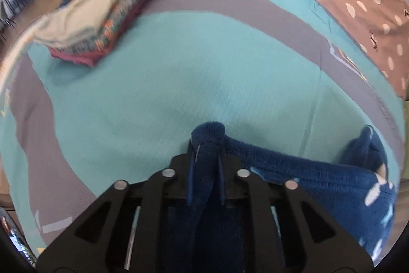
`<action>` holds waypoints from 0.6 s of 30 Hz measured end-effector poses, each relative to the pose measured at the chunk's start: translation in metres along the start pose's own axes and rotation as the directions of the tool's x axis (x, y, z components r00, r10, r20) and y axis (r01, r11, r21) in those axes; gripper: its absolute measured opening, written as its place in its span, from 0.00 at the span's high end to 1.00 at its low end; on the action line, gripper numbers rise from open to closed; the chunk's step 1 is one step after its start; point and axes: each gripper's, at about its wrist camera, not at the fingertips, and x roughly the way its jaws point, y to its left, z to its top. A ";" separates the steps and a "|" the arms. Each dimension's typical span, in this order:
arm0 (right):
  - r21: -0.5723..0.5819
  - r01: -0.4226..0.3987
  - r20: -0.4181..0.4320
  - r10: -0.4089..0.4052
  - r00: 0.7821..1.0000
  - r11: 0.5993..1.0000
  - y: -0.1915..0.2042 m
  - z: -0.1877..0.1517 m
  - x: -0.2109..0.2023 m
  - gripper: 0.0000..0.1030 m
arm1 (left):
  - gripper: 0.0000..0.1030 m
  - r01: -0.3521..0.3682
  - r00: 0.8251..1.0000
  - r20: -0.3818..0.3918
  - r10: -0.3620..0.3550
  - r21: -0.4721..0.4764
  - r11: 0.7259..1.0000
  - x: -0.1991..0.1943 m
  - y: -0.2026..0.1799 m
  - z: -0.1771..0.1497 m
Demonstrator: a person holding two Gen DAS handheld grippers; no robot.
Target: Fold small clothes
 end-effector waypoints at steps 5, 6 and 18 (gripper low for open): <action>-0.007 -0.005 0.120 0.006 0.993 1.000 -0.014 0.001 -0.057 0.62 | 0.88 0.016 1.000 -0.002 -0.016 0.016 1.000 -0.006 -0.001 -0.003; -0.011 -0.008 0.152 0.009 0.988 1.000 -0.017 -0.002 -0.072 0.59 | 0.85 0.014 1.000 0.006 -0.014 0.021 1.000 -0.011 -0.002 -0.002; -0.058 -0.055 0.046 0.058 0.997 0.997 -0.013 -0.114 -0.080 0.85 | 0.64 -0.059 0.998 -0.013 0.061 0.129 0.990 -0.005 0.000 -0.011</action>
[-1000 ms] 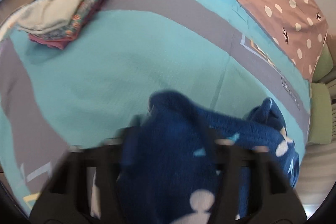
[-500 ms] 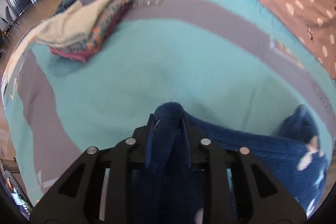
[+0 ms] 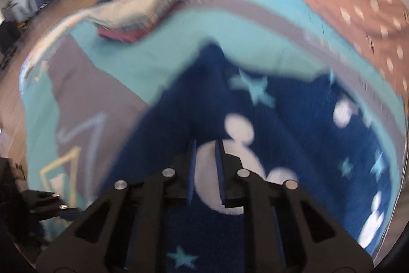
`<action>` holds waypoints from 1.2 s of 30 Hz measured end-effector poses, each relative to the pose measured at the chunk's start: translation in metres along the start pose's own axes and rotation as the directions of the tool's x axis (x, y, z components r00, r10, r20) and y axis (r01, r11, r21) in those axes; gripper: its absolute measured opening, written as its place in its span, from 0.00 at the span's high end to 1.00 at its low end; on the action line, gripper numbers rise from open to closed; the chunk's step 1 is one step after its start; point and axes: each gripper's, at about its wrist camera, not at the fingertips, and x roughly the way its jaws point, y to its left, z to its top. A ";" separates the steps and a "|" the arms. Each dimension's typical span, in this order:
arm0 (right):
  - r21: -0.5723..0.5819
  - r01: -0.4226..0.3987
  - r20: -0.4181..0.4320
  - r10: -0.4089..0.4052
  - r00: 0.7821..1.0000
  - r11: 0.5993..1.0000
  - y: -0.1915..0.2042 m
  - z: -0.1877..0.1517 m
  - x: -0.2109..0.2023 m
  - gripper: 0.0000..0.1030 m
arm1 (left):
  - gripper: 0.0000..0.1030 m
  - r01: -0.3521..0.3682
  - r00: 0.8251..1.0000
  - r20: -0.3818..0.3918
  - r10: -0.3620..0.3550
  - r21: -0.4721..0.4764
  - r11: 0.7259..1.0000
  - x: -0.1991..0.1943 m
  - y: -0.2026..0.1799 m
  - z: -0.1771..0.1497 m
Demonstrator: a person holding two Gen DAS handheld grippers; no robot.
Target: Fold small clothes
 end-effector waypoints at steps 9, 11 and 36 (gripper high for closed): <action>0.001 -0.007 0.174 0.007 0.985 1.000 0.000 -0.023 -0.025 0.81 | 0.68 0.021 1.000 0.013 -0.021 -0.054 0.998 -0.011 0.007 -0.004; -0.047 0.017 0.235 -0.006 0.972 0.999 0.009 -0.044 -0.047 0.68 | 0.58 0.010 0.999 0.038 -0.008 -0.061 0.998 -0.015 0.009 -0.003; -0.530 0.336 0.385 -0.133 0.913 0.778 0.130 -0.202 -0.052 0.35 | 0.43 -0.075 0.990 0.112 0.087 -0.109 0.991 -0.023 0.020 0.016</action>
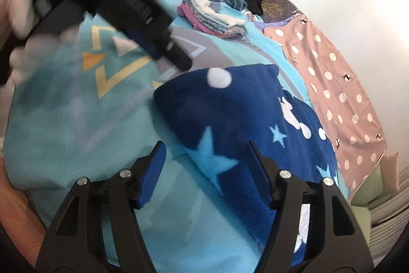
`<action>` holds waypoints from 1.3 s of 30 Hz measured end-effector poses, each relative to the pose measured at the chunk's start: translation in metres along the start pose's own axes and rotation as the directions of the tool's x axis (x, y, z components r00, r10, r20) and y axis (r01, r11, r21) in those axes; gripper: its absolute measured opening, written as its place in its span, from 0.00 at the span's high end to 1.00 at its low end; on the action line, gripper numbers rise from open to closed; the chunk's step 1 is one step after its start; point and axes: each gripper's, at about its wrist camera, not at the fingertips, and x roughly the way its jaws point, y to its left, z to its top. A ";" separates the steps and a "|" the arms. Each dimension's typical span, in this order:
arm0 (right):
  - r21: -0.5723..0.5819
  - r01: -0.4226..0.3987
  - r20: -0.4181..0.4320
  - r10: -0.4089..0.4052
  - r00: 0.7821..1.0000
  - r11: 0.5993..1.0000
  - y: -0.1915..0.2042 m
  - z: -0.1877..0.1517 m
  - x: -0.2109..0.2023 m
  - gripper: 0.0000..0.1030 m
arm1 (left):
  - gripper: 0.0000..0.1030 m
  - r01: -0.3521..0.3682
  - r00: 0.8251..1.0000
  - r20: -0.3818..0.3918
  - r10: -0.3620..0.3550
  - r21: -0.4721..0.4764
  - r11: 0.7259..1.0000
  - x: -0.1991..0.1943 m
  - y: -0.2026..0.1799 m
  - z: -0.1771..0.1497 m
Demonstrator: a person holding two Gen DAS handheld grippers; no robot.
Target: Fold small clothes
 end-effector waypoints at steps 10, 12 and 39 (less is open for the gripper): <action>-0.093 0.146 0.051 -0.142 0.989 0.985 0.026 0.010 0.020 0.31 | 0.43 -0.010 0.998 0.053 0.015 -0.096 0.995 -0.020 0.028 0.006; -0.089 0.190 0.048 -0.187 0.981 0.978 0.025 0.015 0.027 0.31 | 0.43 0.000 0.998 0.061 0.006 -0.102 0.995 -0.023 0.031 0.005; 0.239 0.053 0.050 -0.067 0.997 0.970 -0.026 0.022 0.029 0.75 | 0.60 0.309 0.928 -0.141 -0.344 -0.220 0.925 0.134 0.003 0.116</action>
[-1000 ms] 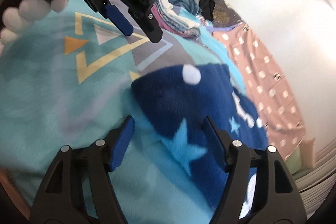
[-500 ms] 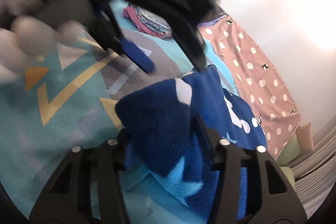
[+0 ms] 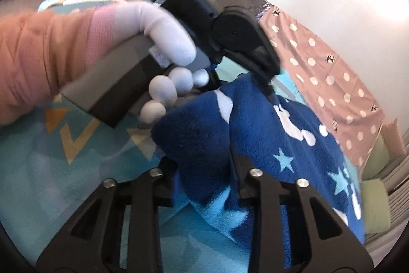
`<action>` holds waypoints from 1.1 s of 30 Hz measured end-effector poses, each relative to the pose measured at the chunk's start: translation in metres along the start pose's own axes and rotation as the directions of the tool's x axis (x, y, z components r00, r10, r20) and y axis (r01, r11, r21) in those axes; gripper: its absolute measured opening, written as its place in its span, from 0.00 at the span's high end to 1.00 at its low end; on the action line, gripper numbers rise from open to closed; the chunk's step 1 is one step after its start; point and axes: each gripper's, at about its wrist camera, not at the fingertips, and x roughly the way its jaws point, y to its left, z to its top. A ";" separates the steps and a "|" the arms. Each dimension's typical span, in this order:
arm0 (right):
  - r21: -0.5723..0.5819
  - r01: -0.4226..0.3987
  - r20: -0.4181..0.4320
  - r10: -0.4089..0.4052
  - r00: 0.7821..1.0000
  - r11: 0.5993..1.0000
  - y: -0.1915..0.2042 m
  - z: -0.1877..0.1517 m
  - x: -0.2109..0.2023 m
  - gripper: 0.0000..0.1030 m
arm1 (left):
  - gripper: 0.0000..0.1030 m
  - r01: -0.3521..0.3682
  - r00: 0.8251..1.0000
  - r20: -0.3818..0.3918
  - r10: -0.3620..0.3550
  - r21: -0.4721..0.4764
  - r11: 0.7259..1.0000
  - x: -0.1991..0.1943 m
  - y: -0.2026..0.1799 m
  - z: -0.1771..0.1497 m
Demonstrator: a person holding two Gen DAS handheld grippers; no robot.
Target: Fold small clothes
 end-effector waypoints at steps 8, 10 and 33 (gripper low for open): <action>0.176 -0.101 0.067 0.090 0.994 0.979 -0.035 0.004 -0.022 0.80 | 0.69 0.067 0.996 0.060 -0.066 -0.014 0.998 -0.016 -0.009 -0.002; 0.188 -0.094 0.093 0.078 0.993 0.978 -0.036 0.005 -0.031 0.81 | 0.69 0.068 0.996 0.065 -0.068 0.012 0.998 -0.021 -0.020 -0.001; 0.597 -0.197 0.341 -0.024 0.940 0.777 -0.184 -0.061 -0.126 0.84 | 0.69 0.042 0.999 0.001 -0.045 0.338 0.940 0.036 -0.218 0.004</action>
